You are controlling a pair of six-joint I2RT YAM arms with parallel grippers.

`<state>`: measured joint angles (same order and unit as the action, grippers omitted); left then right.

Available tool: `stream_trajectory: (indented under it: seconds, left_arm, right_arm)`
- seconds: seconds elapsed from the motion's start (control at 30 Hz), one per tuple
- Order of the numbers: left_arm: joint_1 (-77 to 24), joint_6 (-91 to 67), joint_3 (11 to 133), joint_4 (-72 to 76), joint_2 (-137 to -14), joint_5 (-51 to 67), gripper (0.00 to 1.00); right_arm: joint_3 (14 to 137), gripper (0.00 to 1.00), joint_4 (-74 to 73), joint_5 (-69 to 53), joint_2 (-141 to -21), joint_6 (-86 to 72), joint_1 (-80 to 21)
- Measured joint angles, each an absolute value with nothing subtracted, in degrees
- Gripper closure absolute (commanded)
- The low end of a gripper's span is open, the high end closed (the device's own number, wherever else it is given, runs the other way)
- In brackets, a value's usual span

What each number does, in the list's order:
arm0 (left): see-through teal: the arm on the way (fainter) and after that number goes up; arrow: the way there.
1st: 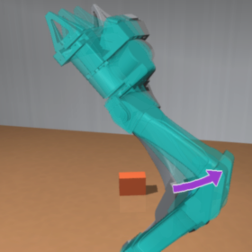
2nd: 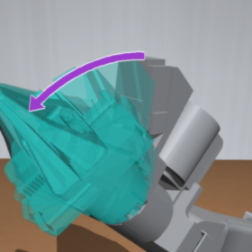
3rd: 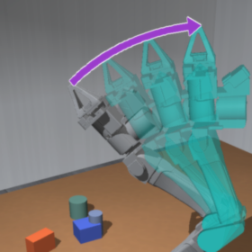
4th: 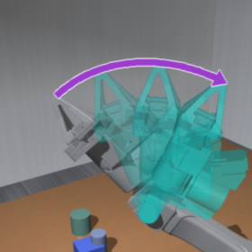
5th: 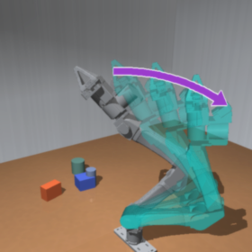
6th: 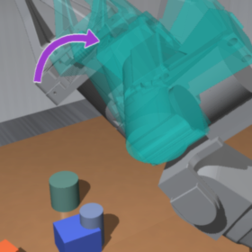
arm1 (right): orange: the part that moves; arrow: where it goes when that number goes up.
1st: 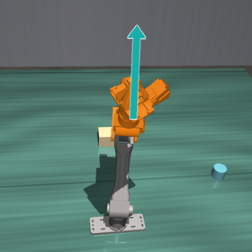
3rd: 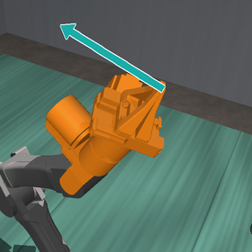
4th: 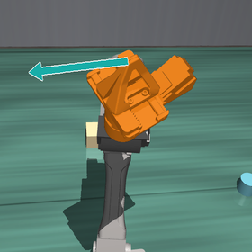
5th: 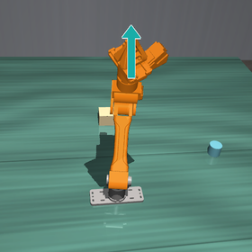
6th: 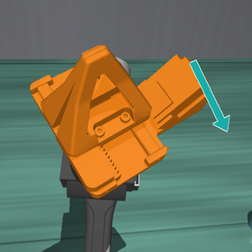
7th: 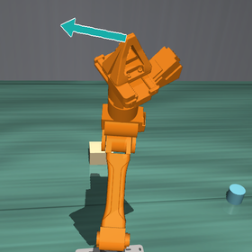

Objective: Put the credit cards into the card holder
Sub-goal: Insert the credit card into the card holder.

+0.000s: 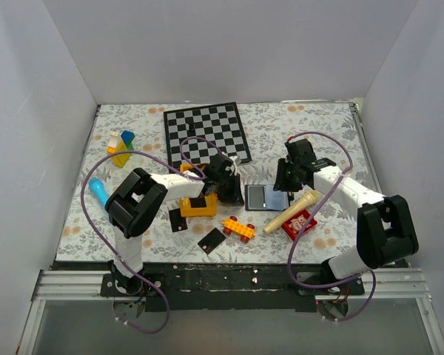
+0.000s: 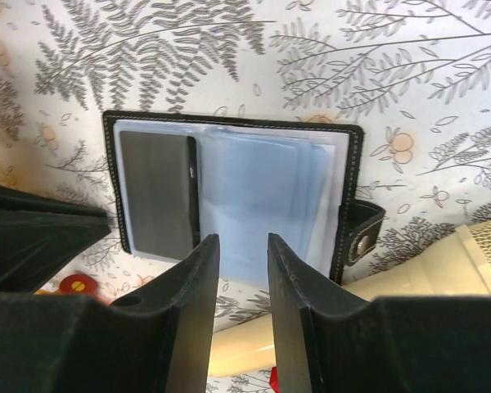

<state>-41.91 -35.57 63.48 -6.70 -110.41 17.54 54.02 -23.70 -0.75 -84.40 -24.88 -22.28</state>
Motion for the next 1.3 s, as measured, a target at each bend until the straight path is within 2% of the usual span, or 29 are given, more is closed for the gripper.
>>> stream_trajectory:
  seconds: [0.83, 1.3]
  left_arm:
    - [-45.98, -30.0, 71.44, -8.75, -111.98, 17.58, 0.85]
    - [-46.26, -29.12, 72.71, -9.74, -115.09, 18.63, 0.85]
  right_arm:
    - [53.89, 0.73, -23.79, -3.55, -92.75, -24.62, -21.1]
    - [54.0, 0.74, -20.95, -9.52, -94.65, -24.62, -20.99]
